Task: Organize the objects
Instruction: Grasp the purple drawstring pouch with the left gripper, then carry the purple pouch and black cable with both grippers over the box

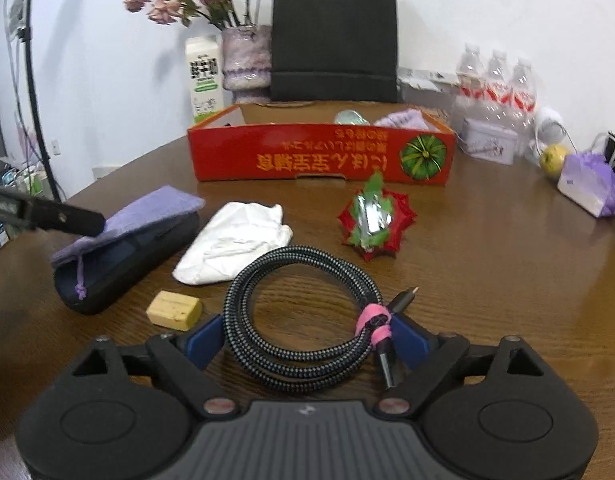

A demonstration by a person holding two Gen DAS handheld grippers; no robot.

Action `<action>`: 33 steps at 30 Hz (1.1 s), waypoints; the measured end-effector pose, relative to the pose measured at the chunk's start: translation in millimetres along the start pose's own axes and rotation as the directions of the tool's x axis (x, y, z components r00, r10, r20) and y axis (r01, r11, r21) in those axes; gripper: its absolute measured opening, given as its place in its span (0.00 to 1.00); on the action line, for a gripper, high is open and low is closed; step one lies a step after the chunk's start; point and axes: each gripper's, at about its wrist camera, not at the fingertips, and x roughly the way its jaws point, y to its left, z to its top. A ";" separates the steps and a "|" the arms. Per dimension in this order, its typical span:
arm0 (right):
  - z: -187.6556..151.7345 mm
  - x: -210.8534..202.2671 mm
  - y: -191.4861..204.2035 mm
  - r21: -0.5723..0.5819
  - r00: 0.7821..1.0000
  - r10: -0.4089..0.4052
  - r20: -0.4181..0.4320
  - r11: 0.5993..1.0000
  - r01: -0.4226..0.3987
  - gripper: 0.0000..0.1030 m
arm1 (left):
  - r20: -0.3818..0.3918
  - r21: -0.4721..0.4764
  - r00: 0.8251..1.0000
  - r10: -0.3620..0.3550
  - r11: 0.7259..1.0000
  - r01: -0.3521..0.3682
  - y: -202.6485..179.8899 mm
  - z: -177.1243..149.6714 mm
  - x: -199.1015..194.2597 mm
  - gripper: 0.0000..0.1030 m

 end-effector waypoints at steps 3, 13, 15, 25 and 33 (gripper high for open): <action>-0.5 2.3 -1.8 0.013 1.000 -0.002 -0.014 1.000 0.002 0.89 | -0.007 -0.025 0.999 -0.039 0.999 0.038 7.2 -0.5 14.4 1.00; 0.3 6.0 3.7 -0.017 0.999 -0.021 -0.040 1.000 0.021 0.98 | 0.075 -0.091 0.994 -0.082 0.992 0.089 16.4 -11.8 21.4 1.00; 0.7 5.7 1.8 -0.004 0.999 -0.027 -0.037 1.000 0.027 0.98 | 0.090 -0.105 0.992 -0.093 0.989 0.102 16.5 -13.6 17.6 0.85; 1.0 5.8 -2.6 0.042 0.999 -0.041 -0.029 0.998 0.042 1.00 | 0.276 -0.124 0.959 -0.063 0.987 0.101 8.7 -30.6 -24.8 0.15; 8.2 17.7 6.2 0.021 0.996 -0.077 -0.042 0.997 0.078 1.00 | 0.299 -0.072 0.954 -0.018 0.997 0.041 -12.1 -40.1 -30.9 0.15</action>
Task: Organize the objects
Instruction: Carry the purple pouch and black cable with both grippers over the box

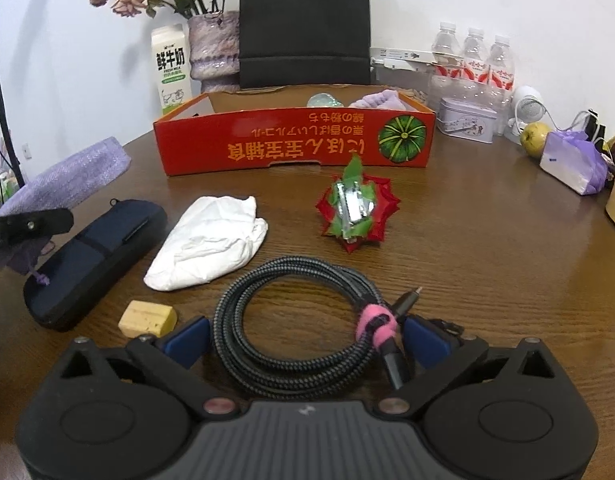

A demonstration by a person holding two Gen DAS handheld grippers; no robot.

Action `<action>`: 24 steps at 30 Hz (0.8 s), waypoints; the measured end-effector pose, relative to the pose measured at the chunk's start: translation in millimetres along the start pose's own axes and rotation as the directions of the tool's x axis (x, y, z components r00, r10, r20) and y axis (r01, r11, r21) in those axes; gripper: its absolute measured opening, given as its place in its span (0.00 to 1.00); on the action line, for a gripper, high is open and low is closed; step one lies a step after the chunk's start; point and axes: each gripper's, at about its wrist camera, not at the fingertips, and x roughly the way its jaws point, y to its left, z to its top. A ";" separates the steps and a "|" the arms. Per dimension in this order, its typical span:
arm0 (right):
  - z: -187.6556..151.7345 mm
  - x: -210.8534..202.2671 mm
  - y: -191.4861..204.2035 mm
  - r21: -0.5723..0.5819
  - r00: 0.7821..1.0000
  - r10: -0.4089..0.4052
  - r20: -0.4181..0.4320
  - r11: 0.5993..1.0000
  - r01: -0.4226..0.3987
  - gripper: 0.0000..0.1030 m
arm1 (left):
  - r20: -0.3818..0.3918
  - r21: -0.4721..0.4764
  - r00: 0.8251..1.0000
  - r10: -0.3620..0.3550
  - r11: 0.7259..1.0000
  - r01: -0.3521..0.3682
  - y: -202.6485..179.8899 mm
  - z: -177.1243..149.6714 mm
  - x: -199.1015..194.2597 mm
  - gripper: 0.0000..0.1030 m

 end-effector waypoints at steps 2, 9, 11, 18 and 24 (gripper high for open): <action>1.2 1.5 1.7 -0.006 1.000 0.010 0.000 1.000 -0.010 1.00 | -0.002 -0.002 1.000 0.009 1.000 -0.009 -1.1 -2.4 -0.4 0.15; -2.0 -13.0 -0.2 0.001 0.996 0.040 0.079 0.999 -0.040 0.89 | 0.007 -0.011 0.999 0.038 0.999 -0.038 -3.6 -4.8 -5.5 0.15; -3.8 -21.0 1.4 -0.009 0.992 0.036 0.121 0.999 -0.036 0.89 | 0.009 -0.012 0.999 0.046 0.999 -0.046 -5.7 -4.7 -7.2 0.15; -5.6 -36.1 2.1 -0.032 0.983 0.043 0.179 0.999 -0.038 0.89 | 0.022 -0.009 0.998 0.054 0.999 -0.054 -18.9 -1.0 -11.3 0.15; -2.2 -43.6 -4.5 -0.037 0.977 0.052 0.208 0.998 -0.045 0.89 | 0.032 0.015 0.998 0.048 0.999 -0.049 -38.7 8.2 -10.7 0.15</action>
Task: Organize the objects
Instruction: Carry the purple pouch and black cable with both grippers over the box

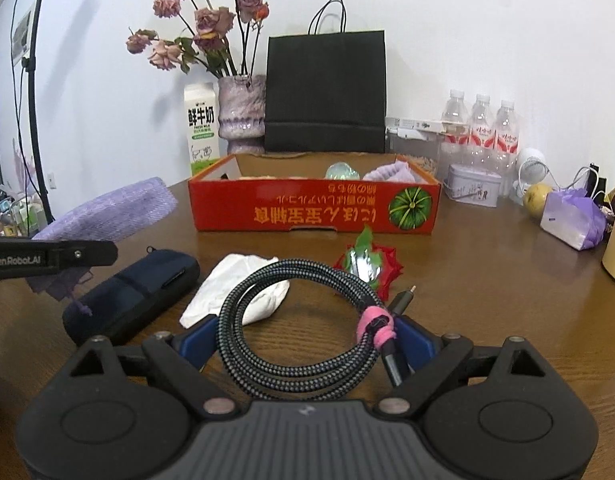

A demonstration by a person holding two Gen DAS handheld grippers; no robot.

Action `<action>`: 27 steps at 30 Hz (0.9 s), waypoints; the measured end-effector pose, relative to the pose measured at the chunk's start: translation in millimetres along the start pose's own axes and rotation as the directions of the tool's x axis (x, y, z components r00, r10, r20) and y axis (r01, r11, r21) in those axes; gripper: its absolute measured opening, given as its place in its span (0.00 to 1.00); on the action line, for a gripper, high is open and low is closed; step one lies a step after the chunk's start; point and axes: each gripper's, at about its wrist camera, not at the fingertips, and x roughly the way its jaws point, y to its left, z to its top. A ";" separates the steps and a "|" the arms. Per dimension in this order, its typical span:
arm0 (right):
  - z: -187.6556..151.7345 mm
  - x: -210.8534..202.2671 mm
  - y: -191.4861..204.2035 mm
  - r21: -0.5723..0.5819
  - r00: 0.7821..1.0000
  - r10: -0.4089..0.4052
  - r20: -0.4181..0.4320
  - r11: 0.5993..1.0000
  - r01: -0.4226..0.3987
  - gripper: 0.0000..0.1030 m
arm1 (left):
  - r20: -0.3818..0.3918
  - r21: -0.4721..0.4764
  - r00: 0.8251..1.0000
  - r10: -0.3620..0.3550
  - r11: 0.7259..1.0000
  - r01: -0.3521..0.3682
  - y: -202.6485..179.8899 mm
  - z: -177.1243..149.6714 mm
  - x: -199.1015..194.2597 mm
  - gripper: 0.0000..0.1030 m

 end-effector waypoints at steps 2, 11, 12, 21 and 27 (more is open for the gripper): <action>2.6 -1.0 -3.2 -0.006 1.000 -0.002 0.009 1.000 0.002 0.89 | 0.003 0.003 1.000 -0.008 1.000 0.008 -6.8 3.4 0.9 0.15; 27.3 -1.5 -21.1 -0.033 0.998 0.004 0.061 0.999 -0.002 0.89 | 0.022 0.005 1.000 0.007 1.000 -0.008 -33.9 25.5 11.2 0.15; 30.2 -0.8 -22.0 -0.037 0.998 0.005 0.067 0.999 -0.003 0.89 | 0.021 0.004 1.000 0.012 1.000 -0.012 -35.9 27.3 13.0 0.15; 52.3 13.1 -29.5 -0.055 0.995 0.020 0.094 0.998 -0.015 0.89 | 0.005 -0.009 0.999 0.049 0.999 -0.049 -45.4 44.4 33.3 0.15; 64.7 25.9 -34.0 -0.037 0.993 0.037 0.112 0.999 -0.033 0.89 | 0.020 -0.011 0.998 0.067 0.998 -0.067 -50.8 61.3 47.7 0.15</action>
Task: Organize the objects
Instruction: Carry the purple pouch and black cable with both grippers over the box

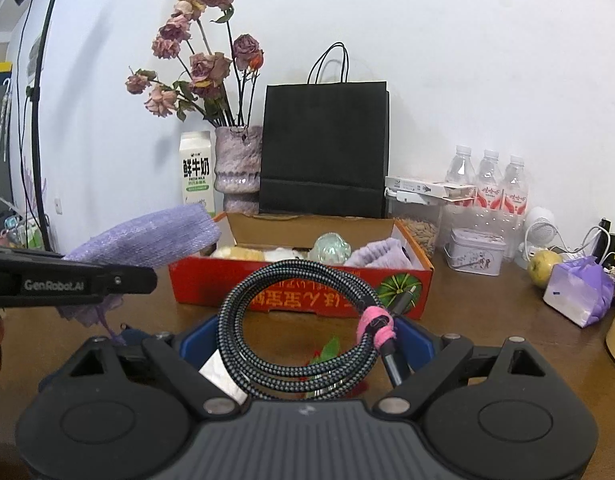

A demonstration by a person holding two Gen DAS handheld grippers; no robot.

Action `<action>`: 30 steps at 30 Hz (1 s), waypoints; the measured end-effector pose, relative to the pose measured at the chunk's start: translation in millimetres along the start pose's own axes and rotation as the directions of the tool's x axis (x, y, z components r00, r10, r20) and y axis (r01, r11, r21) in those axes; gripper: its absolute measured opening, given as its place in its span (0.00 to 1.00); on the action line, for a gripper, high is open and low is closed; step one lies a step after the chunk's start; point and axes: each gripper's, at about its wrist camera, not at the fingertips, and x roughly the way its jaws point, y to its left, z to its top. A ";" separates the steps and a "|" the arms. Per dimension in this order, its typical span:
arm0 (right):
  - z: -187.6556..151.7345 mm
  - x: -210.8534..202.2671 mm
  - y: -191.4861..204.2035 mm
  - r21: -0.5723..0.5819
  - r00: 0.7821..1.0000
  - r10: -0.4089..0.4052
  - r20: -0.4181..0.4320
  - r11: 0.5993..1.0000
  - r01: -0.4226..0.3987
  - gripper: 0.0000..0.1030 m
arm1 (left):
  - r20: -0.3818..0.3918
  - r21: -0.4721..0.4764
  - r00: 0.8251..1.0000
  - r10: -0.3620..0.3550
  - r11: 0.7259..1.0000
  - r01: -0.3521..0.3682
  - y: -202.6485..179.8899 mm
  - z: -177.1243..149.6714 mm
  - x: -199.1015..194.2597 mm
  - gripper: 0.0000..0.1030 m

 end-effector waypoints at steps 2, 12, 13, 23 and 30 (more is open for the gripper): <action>4.3 5.3 -1.8 0.002 1.000 0.003 0.004 1.000 -0.003 0.89 | 0.000 -0.007 1.000 0.005 1.000 -0.005 -1.3 5.5 5.4 0.15; 24.2 31.2 -6.7 0.002 1.000 0.004 0.023 1.000 -0.004 0.89 | 0.005 -0.024 1.000 0.009 1.000 -0.008 -7.2 27.7 32.6 0.15; 25.9 34.1 -6.9 0.002 1.000 0.006 0.024 1.000 -0.006 0.89 | 0.006 -0.028 1.000 0.011 1.000 -0.011 -6.8 29.4 35.2 0.15; 42.4 67.2 -9.1 0.003 1.000 0.017 0.022 1.000 -0.017 0.89 | 0.006 -0.059 1.000 0.020 0.998 -0.020 -3.8 48.5 64.8 0.15; 53.0 91.0 -15.8 0.012 1.000 0.014 0.017 1.000 -0.015 0.89 | -0.014 -0.066 1.000 0.017 0.998 -0.018 -4.6 62.3 89.3 0.15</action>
